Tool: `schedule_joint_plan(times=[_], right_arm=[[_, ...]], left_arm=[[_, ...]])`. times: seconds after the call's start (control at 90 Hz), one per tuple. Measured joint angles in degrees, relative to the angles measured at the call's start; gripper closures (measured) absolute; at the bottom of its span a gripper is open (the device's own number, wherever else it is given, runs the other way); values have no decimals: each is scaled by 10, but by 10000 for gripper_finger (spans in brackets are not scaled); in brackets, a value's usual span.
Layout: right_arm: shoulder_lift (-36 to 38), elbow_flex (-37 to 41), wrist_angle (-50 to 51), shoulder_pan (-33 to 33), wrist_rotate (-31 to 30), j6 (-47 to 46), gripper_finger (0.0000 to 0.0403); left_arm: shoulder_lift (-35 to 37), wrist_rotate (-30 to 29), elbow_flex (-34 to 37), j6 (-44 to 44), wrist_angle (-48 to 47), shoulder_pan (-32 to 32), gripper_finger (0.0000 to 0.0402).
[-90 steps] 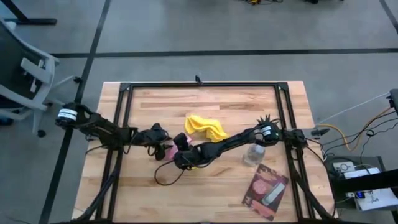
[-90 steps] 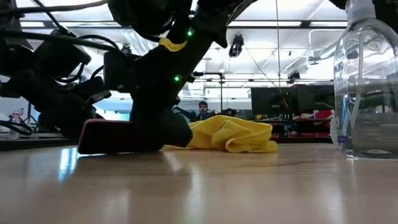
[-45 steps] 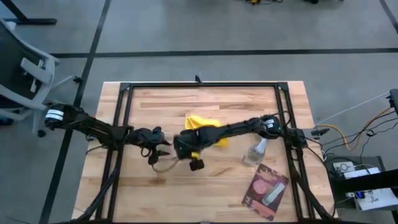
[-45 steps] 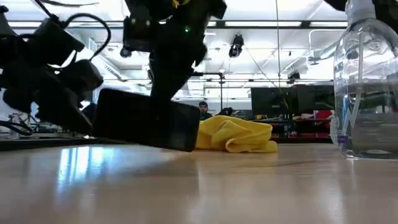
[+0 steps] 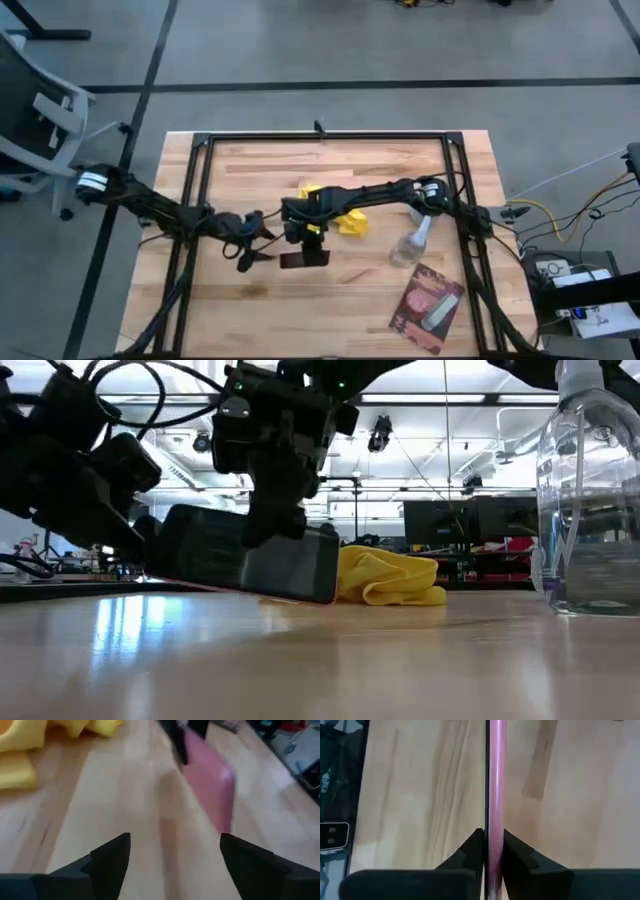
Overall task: Apply microfiber cloth
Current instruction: Wipe the front of the pink cellphone with a microfiber cloth
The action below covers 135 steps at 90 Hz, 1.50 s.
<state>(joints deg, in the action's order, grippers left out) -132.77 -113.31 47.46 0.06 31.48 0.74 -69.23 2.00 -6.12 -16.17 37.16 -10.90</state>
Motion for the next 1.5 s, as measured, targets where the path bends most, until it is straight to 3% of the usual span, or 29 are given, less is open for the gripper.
schedule_joint_plan(times=[0.222,0.578,0.822,0.956,1.122,1.211,1.3,1.411,1.5], right_arm=[[0,4,-18,1,0,-3,376],[0,7,-53,1,-7,-8,309],[0,12,-47,3,-24,10,340],[3,11,-25,26,-79,55,360],[9,2,25,83,-222,84,360],[9,2,36,109,-291,78,343],[9,1,37,129,-326,51,316],[9,0,37,141,-330,15,270],[10,0,37,143,-332,-1,229]], left_arm=[[-57,2,0,-11,72,-2,93],[-173,0,-14,-24,169,-2,93],[-224,1,-39,-34,169,-2,93],[-237,1,-50,-29,168,-11,93],[-234,-1,-67,-16,168,-58,93],[-225,-44,-81,-13,154,-95,93],[-222,-126,-98,-13,113,-135,93],[-229,-205,-133,-40,55,-171,93],[-241,-225,-165,-67,13,-181,93]])
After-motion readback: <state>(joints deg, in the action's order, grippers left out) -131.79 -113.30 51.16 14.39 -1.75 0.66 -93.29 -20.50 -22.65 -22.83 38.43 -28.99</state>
